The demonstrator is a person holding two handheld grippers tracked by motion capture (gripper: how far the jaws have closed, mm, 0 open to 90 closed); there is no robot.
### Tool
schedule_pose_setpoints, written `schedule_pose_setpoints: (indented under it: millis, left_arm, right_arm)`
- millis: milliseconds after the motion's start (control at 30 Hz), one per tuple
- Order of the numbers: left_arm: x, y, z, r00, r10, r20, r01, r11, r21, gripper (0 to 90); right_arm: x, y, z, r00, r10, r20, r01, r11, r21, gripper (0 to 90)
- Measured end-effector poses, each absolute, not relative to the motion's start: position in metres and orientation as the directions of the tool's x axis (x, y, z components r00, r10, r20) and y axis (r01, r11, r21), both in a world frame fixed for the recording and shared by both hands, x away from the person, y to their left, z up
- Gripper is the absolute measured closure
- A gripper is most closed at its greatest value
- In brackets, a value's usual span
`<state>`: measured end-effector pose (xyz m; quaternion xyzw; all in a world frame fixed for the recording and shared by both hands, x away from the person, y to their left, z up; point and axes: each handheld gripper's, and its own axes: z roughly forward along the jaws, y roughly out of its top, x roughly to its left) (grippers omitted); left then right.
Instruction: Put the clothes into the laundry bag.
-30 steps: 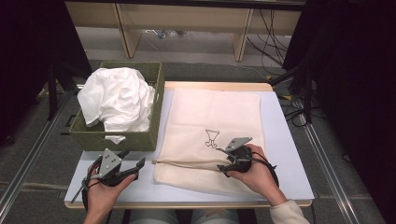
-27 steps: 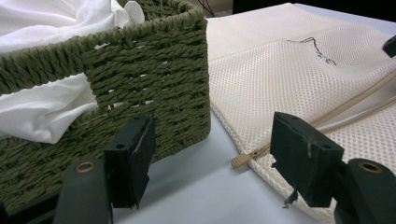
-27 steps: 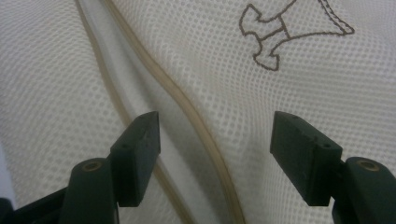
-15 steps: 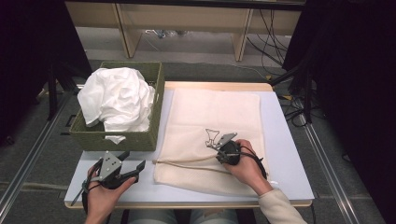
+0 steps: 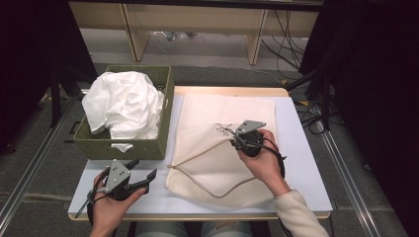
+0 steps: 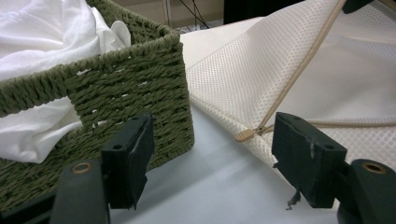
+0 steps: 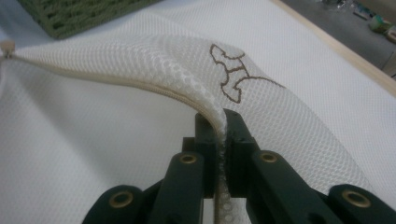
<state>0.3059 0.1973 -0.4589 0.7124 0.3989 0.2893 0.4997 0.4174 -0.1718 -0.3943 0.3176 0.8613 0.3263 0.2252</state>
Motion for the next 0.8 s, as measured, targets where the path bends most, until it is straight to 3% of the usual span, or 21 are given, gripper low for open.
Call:
schedule_pose_setpoints:
  millis: [333, 567, 800]
  left_arm:
    - [0.304, 0.189, -0.446, 0.495, 0.867, 0.047, 0.237, -0.187, 0.953, 15.4]
    - [0.316, 0.194, -0.425, 0.385, 0.919, 0.081, 0.217, -0.176, 0.960, 2.8]
    - [0.352, 0.212, -0.399, 0.288, 0.954, 0.085, 0.236, -0.157, 0.959, 0.0]
  right_arm:
    - [0.423, -0.162, -0.374, -0.659, 0.727, -0.190, 0.342, 0.516, 0.785, 86.3]
    - [0.422, -0.158, -0.367, -0.655, 0.730, -0.193, 0.317, 0.498, 0.807, 86.2]
    - [0.419, -0.158, -0.366, -0.661, 0.728, -0.179, 0.317, 0.488, 0.813, 86.1]
